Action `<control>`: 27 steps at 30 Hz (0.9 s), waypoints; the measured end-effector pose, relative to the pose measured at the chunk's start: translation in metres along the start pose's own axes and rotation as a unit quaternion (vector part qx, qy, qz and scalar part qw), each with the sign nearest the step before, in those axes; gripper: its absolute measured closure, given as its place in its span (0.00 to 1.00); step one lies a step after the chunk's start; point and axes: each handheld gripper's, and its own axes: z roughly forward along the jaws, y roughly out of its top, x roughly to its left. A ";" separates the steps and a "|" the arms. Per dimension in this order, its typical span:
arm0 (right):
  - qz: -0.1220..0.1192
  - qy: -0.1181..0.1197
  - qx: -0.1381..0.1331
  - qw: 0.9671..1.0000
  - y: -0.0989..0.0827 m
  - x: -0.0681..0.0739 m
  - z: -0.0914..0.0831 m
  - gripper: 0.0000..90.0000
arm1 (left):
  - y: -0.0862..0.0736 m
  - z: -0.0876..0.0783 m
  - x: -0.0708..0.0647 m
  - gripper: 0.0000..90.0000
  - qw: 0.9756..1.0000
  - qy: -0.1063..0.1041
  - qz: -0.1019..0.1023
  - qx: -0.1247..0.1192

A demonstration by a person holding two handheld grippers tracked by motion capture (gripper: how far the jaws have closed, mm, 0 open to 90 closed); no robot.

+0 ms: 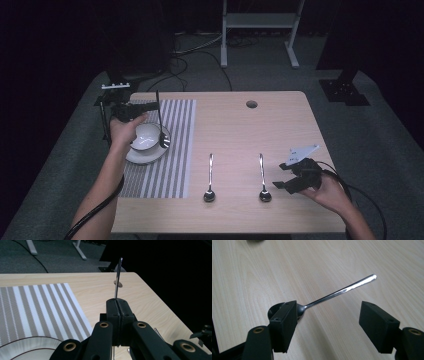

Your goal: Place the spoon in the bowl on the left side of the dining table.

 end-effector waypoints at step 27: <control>0.000 -0.004 -0.003 1.000 0.003 -0.003 -0.006 0.33 | 0.004 -0.022 0.032 1.00 0.998 0.053 -0.026 -0.029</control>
